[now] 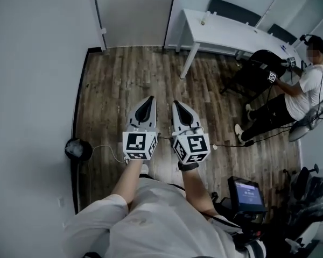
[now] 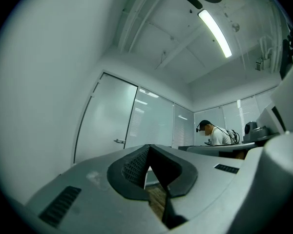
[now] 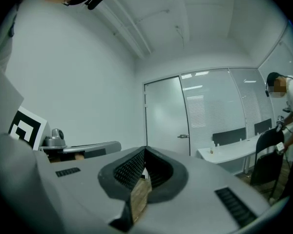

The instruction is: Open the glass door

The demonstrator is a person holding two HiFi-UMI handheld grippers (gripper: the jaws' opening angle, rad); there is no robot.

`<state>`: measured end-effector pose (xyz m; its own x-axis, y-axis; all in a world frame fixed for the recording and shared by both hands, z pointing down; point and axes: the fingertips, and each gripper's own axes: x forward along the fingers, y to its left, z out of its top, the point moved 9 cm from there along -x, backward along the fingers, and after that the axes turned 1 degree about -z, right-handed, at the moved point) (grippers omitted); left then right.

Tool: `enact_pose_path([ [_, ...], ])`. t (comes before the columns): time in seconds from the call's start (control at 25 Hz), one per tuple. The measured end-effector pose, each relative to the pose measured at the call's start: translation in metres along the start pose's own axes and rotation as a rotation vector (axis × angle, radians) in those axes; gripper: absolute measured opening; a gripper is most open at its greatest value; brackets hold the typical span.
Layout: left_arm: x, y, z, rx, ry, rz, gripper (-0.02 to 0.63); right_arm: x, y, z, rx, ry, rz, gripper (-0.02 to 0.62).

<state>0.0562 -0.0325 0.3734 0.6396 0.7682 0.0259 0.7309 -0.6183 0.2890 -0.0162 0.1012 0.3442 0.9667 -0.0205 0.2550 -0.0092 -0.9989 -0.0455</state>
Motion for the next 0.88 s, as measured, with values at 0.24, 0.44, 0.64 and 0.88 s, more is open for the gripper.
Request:
enact_pose_path([
  [0.24, 0.051, 0.043, 0.003, 0.009, -0.012, 0.003, 0.003, 0.060, -0.015, 0.004, -0.011, 0.005, -0.015, 0.002],
  [0.44, 0.081, 0.066, -0.017, -0.011, 0.024, 0.016, 0.003, 0.106, -0.026, -0.008, -0.004, 0.033, 0.016, 0.003],
  [0.64, 0.141, 0.066, -0.031, 0.015, 0.021, 0.038, 0.003, 0.150, -0.080, -0.017, 0.002, 0.012, 0.052, 0.003],
  [0.88, 0.241, 0.042, -0.028, 0.047, 0.030, 0.078, 0.003, 0.199, -0.182, 0.005, 0.026, -0.024, 0.083, 0.002],
])
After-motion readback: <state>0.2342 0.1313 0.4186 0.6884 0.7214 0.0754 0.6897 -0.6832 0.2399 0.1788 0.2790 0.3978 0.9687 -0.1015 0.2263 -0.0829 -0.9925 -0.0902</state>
